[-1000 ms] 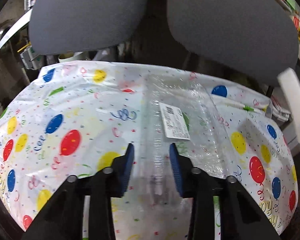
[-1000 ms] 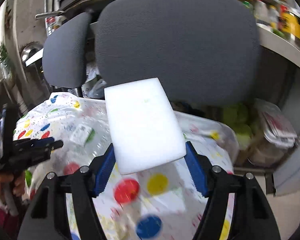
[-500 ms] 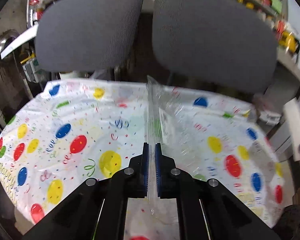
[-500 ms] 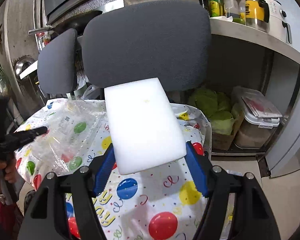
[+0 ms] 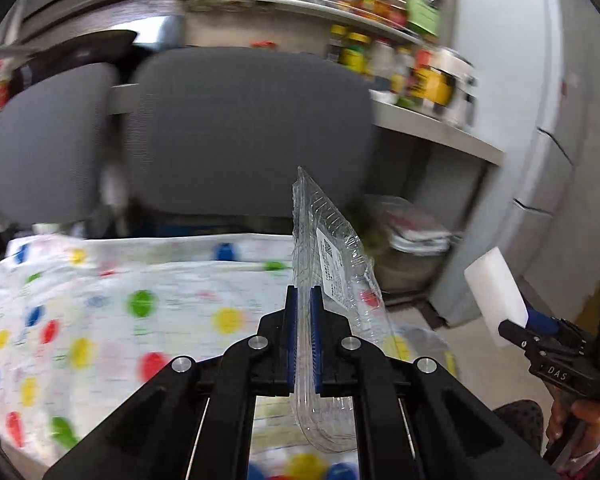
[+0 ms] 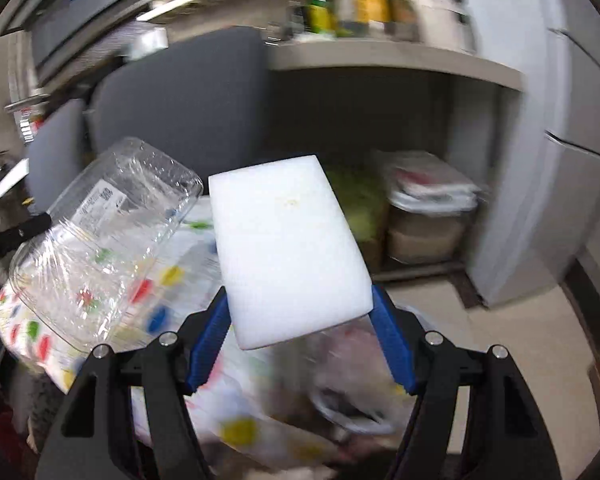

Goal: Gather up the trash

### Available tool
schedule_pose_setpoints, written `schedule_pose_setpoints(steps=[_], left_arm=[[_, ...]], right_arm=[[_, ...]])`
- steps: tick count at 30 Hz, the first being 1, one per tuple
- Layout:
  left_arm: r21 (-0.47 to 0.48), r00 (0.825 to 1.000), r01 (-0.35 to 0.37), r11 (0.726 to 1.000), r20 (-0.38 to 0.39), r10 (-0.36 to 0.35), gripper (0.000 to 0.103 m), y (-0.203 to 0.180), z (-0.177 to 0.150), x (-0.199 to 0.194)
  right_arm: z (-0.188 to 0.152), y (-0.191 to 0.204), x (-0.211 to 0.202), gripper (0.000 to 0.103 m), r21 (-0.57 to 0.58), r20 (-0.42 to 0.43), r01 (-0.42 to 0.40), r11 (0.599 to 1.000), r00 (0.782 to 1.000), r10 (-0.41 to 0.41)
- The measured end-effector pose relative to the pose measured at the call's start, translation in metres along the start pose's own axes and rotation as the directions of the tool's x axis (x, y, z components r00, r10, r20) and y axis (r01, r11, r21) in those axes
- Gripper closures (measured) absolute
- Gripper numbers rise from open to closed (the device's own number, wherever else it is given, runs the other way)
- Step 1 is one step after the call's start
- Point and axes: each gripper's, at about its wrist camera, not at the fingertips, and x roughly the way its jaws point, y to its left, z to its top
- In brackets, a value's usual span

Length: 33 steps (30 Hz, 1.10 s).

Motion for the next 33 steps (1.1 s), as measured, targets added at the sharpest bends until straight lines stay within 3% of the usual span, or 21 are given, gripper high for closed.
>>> schedule_pose_setpoints(steps=[4, 8, 12, 16, 20, 25, 27, 29, 33], left_arm=[[0.036, 0.995, 0.085, 0.996, -0.053, -0.083, 0.097, -0.047, -0.007, 0.033], [0.058, 0.989, 0.120, 0.991, -0.099, -0.114, 0.097, -0.079, -0.013, 0.058], [0.073, 0.987, 0.122, 0.990, -0.110, -0.114, 0.097, -0.094, -0.014, 0.073], [0.075, 0.988, 0.117, 0.990, -0.113, -0.109, 0.097, -0.100, -0.010, 0.080], [0.084, 0.982, 0.142, 0.986, -0.135, -0.130, 0.097, -0.109, -0.010, 0.090], [0.081, 0.961, 0.209, 0.975, -0.200, -0.189, 0.096, -0.132, -0.020, 0.121], [0.083, 0.949, 0.251, 0.964, -0.218, -0.229, 0.087, -0.143, -0.024, 0.141], [0.092, 0.949, 0.231, 0.969, -0.243, -0.204, 0.044, -0.150, -0.029, 0.160], [0.094, 0.949, 0.220, 0.971, -0.250, -0.191, 0.043, -0.152, -0.034, 0.173]], right_arm=[[-0.025, -0.046, -0.003, 0.034, 0.058, -0.069, 0.098, 0.994, 0.993, -0.094], [-0.036, -0.075, 0.013, 0.032, 0.114, -0.118, 0.133, 0.985, 0.986, -0.119], [-0.032, -0.086, 0.037, 0.029, 0.142, -0.138, 0.133, 0.981, 0.984, -0.114], [-0.026, -0.090, 0.058, 0.012, 0.154, -0.156, 0.111, 0.982, 0.984, -0.086], [-0.023, -0.091, 0.060, 0.012, 0.146, -0.146, 0.101, 0.984, 0.986, -0.080], [-0.020, -0.111, 0.051, 0.012, 0.169, -0.125, 0.117, 0.979, 0.988, -0.096], [-0.021, -0.117, 0.047, 0.012, 0.178, -0.121, 0.125, 0.976, 0.987, -0.105], [-0.022, -0.123, 0.042, 0.012, 0.183, -0.117, 0.138, 0.973, 0.986, -0.118], [-0.024, -0.127, 0.034, 0.012, 0.194, -0.110, 0.141, 0.971, 0.986, -0.121]])
